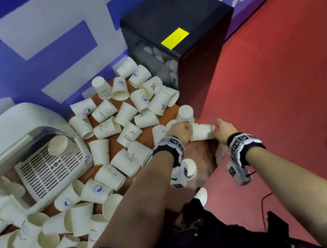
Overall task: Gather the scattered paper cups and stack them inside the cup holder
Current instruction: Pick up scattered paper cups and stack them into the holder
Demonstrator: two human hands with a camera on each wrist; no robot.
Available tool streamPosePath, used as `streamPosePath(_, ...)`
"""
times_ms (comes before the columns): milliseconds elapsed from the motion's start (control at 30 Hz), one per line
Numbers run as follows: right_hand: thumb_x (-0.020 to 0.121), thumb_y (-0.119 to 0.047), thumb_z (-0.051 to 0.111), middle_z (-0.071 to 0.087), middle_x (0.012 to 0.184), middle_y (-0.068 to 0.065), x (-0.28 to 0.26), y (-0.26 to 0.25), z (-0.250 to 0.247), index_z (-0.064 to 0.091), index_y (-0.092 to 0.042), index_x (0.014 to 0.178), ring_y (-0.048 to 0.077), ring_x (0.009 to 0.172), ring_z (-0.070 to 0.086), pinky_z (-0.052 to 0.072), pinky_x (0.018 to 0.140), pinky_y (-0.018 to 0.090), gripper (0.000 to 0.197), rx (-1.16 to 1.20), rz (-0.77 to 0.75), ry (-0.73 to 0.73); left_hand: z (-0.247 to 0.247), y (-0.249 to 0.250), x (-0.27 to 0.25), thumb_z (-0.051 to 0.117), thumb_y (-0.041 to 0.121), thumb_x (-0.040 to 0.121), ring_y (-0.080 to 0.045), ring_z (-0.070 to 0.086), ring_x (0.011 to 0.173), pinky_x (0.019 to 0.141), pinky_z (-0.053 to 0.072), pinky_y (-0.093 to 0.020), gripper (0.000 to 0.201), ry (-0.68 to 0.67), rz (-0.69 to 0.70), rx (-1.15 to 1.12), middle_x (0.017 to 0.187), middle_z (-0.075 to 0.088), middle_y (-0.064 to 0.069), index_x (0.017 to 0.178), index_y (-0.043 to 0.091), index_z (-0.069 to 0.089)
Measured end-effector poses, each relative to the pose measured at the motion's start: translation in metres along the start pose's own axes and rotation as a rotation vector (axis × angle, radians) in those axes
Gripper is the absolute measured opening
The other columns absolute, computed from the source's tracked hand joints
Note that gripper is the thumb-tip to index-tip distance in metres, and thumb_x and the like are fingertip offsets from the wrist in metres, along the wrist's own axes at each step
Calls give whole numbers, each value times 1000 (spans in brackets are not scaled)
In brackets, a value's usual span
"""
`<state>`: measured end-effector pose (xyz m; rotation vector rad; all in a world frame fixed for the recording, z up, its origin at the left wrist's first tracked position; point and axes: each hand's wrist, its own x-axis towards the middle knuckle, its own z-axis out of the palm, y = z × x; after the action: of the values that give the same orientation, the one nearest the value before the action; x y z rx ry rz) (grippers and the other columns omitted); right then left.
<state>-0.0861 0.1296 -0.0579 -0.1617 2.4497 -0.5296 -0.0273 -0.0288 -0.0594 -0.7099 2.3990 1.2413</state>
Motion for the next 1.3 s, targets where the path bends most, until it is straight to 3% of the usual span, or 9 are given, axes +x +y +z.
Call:
streamPosePath(133, 88, -16, 57, 59, 117, 23, 7, -1, 3, 49, -5, 122, 37, 106, 55, 44, 82, 36, 37, 43, 12, -34, 0, 4, 3, 52, 9, 87, -35, 62, 87, 81, 50, -41, 20, -94, 20, 27, 87, 67, -23, 85, -6, 66)
streamPosePath(267, 91, -17, 52, 60, 117, 21, 9, 1, 2, 50, -7, 126, 36, 107, 56, 45, 86, 36, 37, 112, 26, 2, 1, 2, 6, 58, 9, 85, -24, 56, 78, 79, 48, -36, 14, -75, 23, -1, 85, 67, -20, 71, 9, 63)
streamPosePath(467, 93, -20, 53, 64, 112, 15, 1, 2, -3, 53, -10, 130, 31, 107, 58, 44, 87, 30, 38, 191, -1, 76, -2, -2, 6, 64, 14, 85, -22, 59, 83, 86, 46, -34, 10, -37, 16, -97, 76, 67, -13, 85, 6, 71)
streamPosePath(600, 92, -18, 53, 64, 113, 16, -21, -7, 7, 56, -9, 124, 32, 103, 59, 45, 85, 32, 33, 203, -21, 104, -8, -13, -13, 61, 10, 86, -14, 53, 61, 62, 41, -25, 6, -2, 25, -251, 59, 56, 1, 88, 8, 66)
streamPosePath(733, 93, -18, 53, 62, 118, 15, -41, -24, 18, 56, -10, 126, 31, 109, 57, 42, 89, 29, 34, 211, -72, 101, -26, -25, -37, 58, 5, 88, -9, 49, 55, 53, 37, -15, 8, 32, 38, -401, 65, 54, -3, 94, 5, 64)
streamPosePath(900, 95, -23, 51, 60, 123, 14, -68, -55, 34, 56, -14, 128, 30, 114, 55, 40, 91, 29, 35, 191, -151, 73, -54, -55, -61, 54, 5, 91, -12, 47, 54, 51, 39, -20, 7, 66, -10, -563, 66, 52, -2, 91, 9, 59)
streamPosePath(1000, 95, -23, 50, 60, 125, 14, -81, -76, 39, 56, -13, 128, 30, 116, 55, 40, 93, 29, 36, 173, -209, 84, -71, -73, -75, 54, 3, 92, -11, 52, 55, 53, 44, -19, 7, 101, -14, -623, 72, 54, -3, 97, 6, 58)
streamPosePath(1133, 95, -21, 49, 64, 115, 11, -98, -101, 51, 61, -10, 118, 27, 108, 57, 37, 81, 24, 29, 146, -293, 76, -89, -100, -93, 52, 2, 93, -7, 54, 55, 46, 44, -15, 5, 158, -8, -672, 74, 52, -5, 96, 4, 56)
streamPosePath(1300, 96, -24, 51, 64, 117, 9, -110, -137, 73, 64, -8, 111, 22, 105, 56, 38, 84, 26, 26, 126, -401, 47, -123, -132, -124, 51, 1, 93, -9, 55, 56, 49, 46, -17, 7, 257, 2, -691, 73, 54, -4, 93, 5, 57)
